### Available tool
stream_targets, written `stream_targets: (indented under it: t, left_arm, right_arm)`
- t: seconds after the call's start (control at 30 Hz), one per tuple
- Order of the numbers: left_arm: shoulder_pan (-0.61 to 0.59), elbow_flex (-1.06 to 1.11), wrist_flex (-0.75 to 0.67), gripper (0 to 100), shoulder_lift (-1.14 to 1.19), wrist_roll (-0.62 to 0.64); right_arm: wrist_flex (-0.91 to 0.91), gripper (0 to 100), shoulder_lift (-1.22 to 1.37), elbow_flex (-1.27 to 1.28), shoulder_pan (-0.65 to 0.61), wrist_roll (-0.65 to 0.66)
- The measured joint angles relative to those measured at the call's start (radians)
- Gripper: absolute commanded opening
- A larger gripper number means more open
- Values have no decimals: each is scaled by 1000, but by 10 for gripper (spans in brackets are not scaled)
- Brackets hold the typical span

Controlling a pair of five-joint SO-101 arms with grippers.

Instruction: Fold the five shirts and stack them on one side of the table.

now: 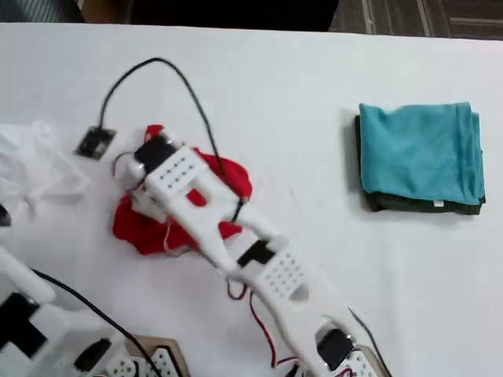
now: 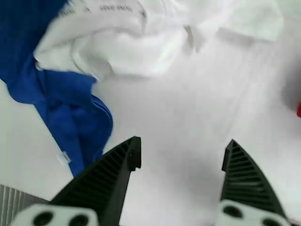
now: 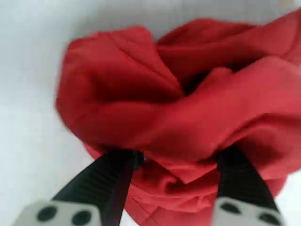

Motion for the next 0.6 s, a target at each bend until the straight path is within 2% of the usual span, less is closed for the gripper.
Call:
stream_targets:
  t: [0.03,0.07,0.1,0.27,0.37,0.47,0.6]
  left_arm:
    - [-6,63,-26,290,-28,0]
    - [-12,121,-54,290,-51,0]
    - [-15,173,-84,290,-68,0]
    - [-11,382,-235,290,-100,0]
    - [23,453,-273,290,-100,0]
    - [69,476,-282,290,-100,0]
    - [107,480,-293,290,-101,0]
  right_arm:
    - [0,22,2,0,43,0]
    - [0,11,2,-2,92,0]
    - [0,42,2,-5,146,0]
    - [6,21,2,-6,433,0]
    - [14,21,-3,-6,562,0]
    - [25,21,-35,-6,644,20]
    - [25,21,-114,-6,687,57]
